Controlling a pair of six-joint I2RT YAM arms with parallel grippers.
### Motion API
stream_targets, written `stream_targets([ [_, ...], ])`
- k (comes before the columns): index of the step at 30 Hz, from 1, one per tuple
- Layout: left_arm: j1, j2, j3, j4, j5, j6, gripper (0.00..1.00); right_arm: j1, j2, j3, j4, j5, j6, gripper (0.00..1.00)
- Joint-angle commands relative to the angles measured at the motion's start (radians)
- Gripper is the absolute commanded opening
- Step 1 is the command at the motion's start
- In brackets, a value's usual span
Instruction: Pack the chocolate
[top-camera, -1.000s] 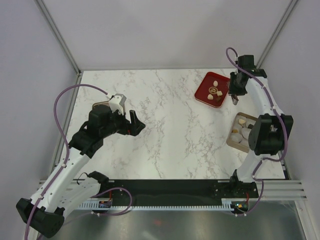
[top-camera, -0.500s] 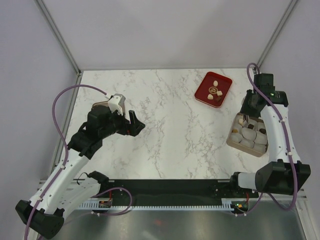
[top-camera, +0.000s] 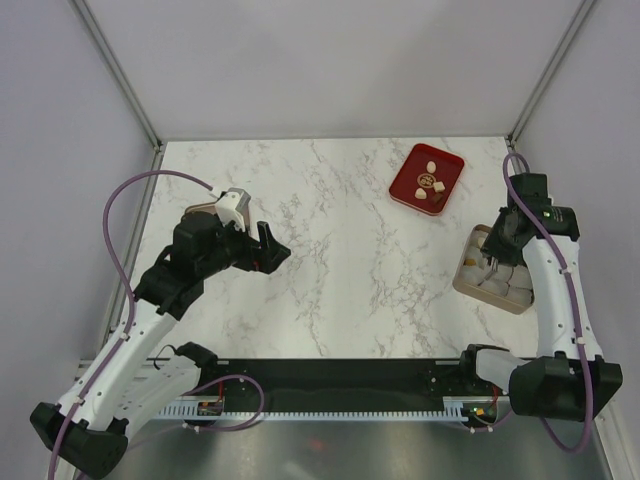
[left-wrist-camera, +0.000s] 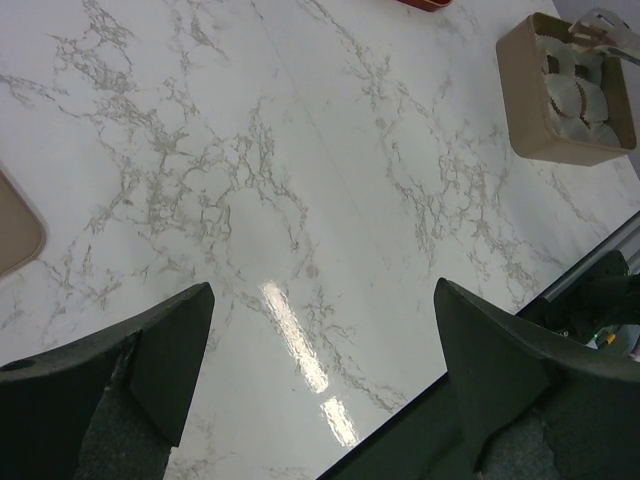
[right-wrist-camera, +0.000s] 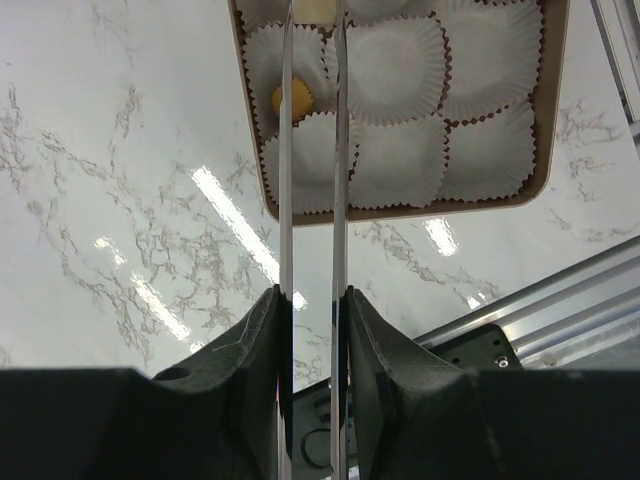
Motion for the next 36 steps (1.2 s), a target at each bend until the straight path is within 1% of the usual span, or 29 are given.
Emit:
stream_targets([
  [1, -0.006, -0.011, 0.008, 0.018, 0.024, 0.010, 0.99, -0.010, -0.024, -0.020, -0.024, 0.024, 0.043, 0.29],
  [7, -0.016, -0.011, 0.008, 0.016, 0.021, 0.012, 0.99, -0.019, -0.046, -0.068, -0.025, 0.006, 0.059, 0.30],
  [15, -0.031, 0.003, 0.009, 0.012, 0.014, 0.018, 0.99, -0.031, -0.047, -0.105, -0.027, 0.019, 0.059, 0.31],
  [23, -0.040, 0.024, 0.012, 0.007, 0.012, 0.018, 0.99, -0.045, -0.040, -0.114, -0.019, 0.055, 0.054, 0.33],
  [36, -0.045, 0.027, 0.014, 0.006, 0.018, 0.016, 0.99, -0.057, -0.063, -0.148, -0.011, 0.058, 0.053, 0.35],
])
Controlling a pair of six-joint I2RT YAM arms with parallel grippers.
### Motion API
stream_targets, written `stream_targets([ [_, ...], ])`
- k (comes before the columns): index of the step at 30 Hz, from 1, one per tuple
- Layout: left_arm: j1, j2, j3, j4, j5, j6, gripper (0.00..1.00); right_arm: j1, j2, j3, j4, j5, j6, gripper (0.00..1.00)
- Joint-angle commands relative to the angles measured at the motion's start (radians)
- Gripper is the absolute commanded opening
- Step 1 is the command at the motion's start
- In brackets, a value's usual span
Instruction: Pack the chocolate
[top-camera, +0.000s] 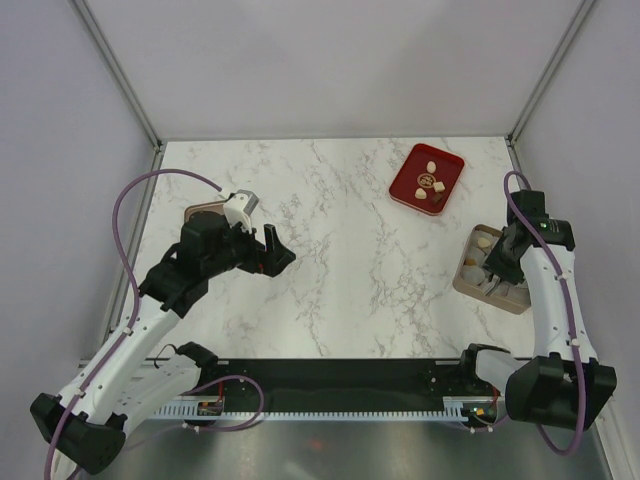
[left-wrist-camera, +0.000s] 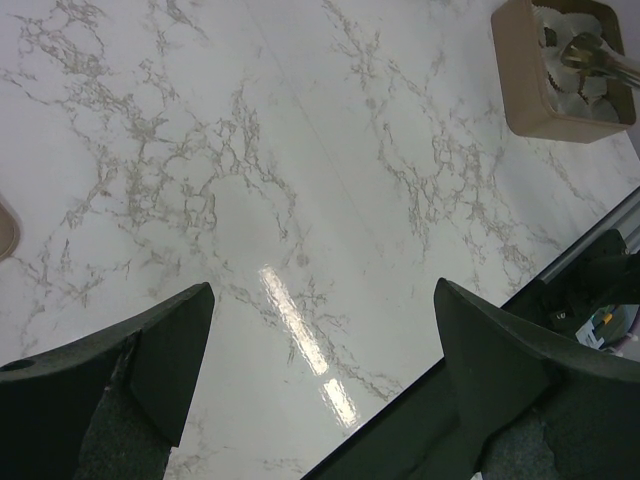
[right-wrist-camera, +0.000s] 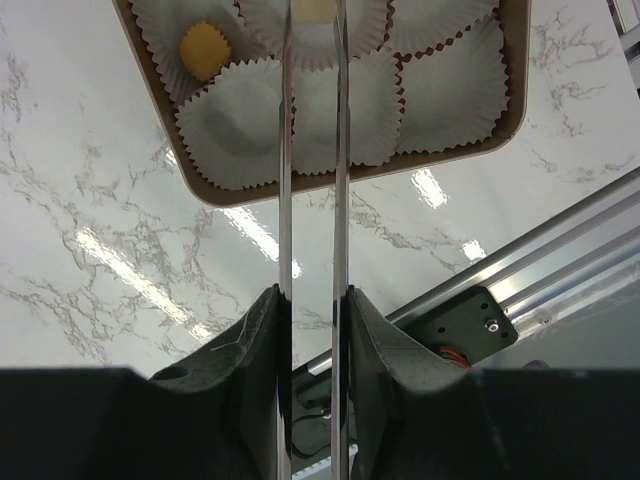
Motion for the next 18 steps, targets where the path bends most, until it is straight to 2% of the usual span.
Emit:
stream_targets([
  [1, -0.006, -0.002, 0.014, 0.010, 0.011, 0.016, 0.99, -0.005, -0.026, -0.007, 0.007, 0.023, 0.013, 0.37],
  [10, -0.006, -0.008, 0.015, 0.010, 0.006, 0.018, 0.99, -0.006, -0.031, 0.007, 0.010, 0.012, 0.006, 0.46],
  [18, -0.006, -0.011, 0.015, 0.010, 0.005, 0.019, 0.99, -0.006, -0.028, 0.076, 0.005, -0.019, 0.000, 0.47],
])
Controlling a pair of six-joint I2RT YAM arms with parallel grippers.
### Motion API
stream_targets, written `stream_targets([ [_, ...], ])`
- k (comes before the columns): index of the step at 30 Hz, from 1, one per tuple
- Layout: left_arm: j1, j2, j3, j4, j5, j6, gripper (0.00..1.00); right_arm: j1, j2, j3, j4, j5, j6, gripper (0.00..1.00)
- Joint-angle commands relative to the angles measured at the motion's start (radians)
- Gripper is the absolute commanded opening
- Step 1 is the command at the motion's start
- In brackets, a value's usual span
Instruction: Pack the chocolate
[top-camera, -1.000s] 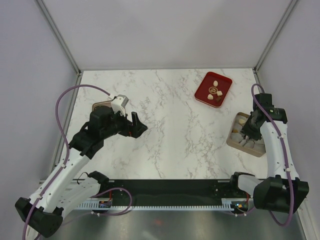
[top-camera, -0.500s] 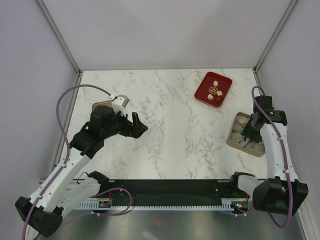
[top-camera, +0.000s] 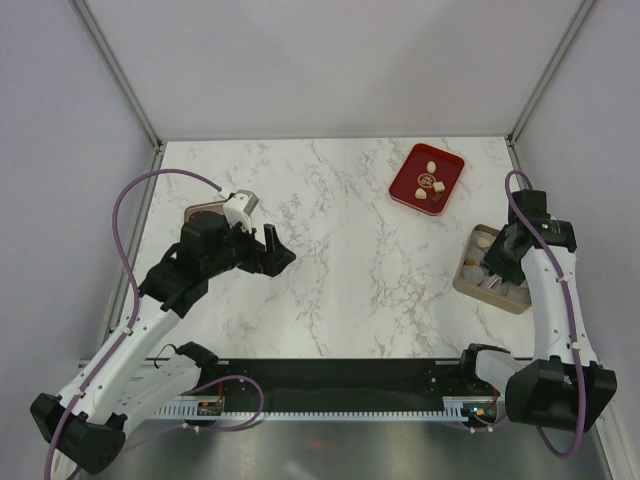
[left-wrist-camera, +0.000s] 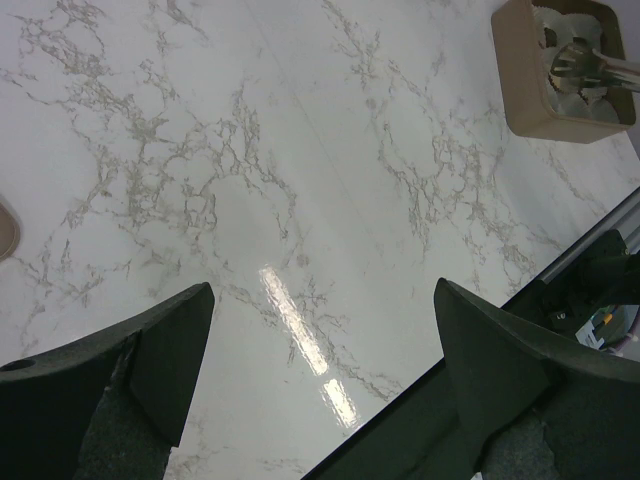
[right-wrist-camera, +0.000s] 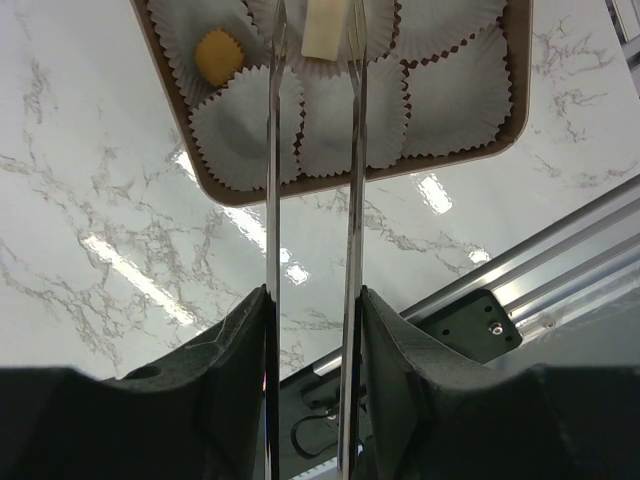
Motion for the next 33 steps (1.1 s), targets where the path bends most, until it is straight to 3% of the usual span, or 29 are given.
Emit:
stream_targets([
  [1, -0.005, -0.010, 0.017, 0.010, 0.005, 0.019, 0.99, -0.006, -0.011, 0.088, 0.007, -0.026, -0.001, 0.47],
  [9, -0.005, -0.011, 0.015, 0.008, -0.006, 0.021, 0.99, -0.006, 0.075, 0.220, 0.082, -0.077, -0.030, 0.46],
  [16, -0.005, 0.000, 0.020, 0.008, -0.002, 0.016, 0.99, 0.037, 0.214, 0.267, 0.377, -0.184, -0.092, 0.47],
  [24, -0.005, 0.017, 0.019, 0.010, 0.003, 0.016, 0.99, 0.200, 0.463, 0.476, 0.438, -0.105, -0.231, 0.53],
  [33, -0.005, 0.004, 0.015, 0.010, -0.034, 0.021, 0.99, 0.220, 0.668, 0.626, 0.436, -0.118, -0.340, 0.55],
])
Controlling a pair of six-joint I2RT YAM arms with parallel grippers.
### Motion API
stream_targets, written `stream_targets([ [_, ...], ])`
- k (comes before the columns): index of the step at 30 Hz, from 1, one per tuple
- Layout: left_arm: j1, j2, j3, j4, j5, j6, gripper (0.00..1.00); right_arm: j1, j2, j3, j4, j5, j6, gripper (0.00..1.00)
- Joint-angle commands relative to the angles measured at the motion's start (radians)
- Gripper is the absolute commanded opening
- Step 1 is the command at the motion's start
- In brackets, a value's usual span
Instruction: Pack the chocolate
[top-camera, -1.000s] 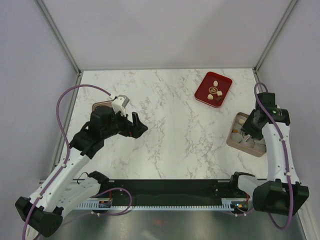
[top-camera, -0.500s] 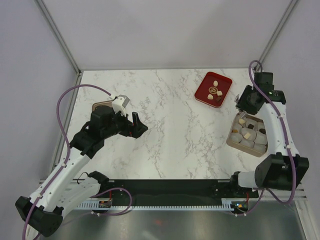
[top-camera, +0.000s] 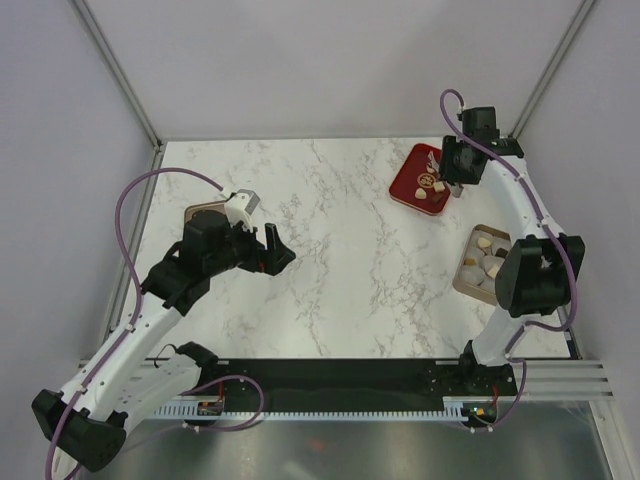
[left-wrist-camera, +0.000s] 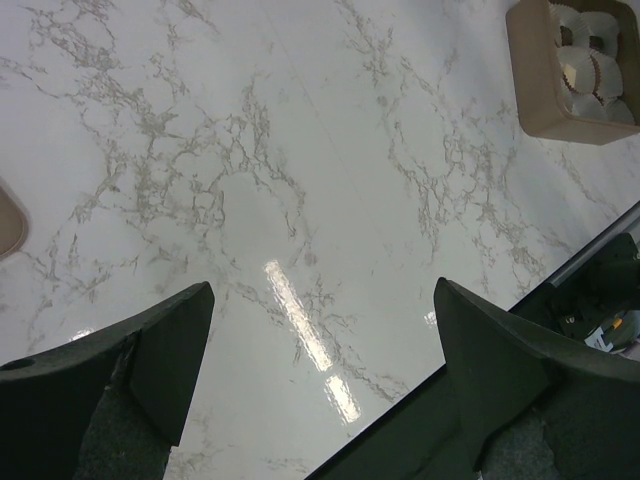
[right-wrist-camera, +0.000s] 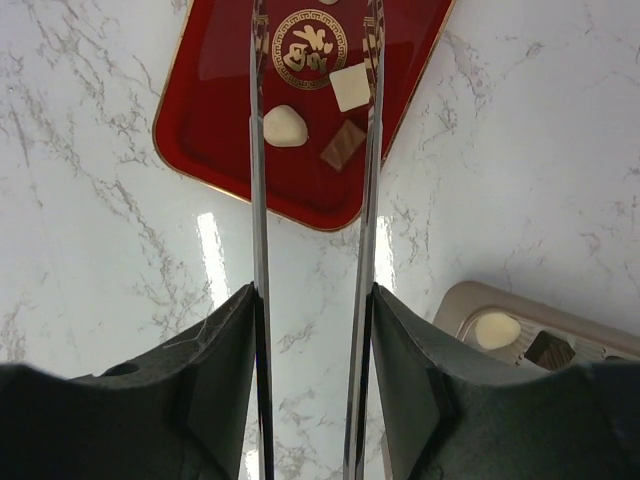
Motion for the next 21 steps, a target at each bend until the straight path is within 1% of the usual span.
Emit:
stream_targets([
  [1, -0.005, -0.013, 0.014, 0.009, -0.021, 0.021, 0.99, 0.003, 0.045, 0.066, 0.010, 0.009, -0.073, 0.55],
  [10, -0.005, -0.007, 0.017, 0.010, -0.018, 0.021, 0.99, 0.016, 0.101, 0.076, -0.021, 0.050, -0.133, 0.57],
  [21, -0.005, -0.007, 0.017, 0.010, -0.017, 0.024, 0.99, 0.014, 0.128, 0.019, -0.032, 0.084, -0.184, 0.56],
])
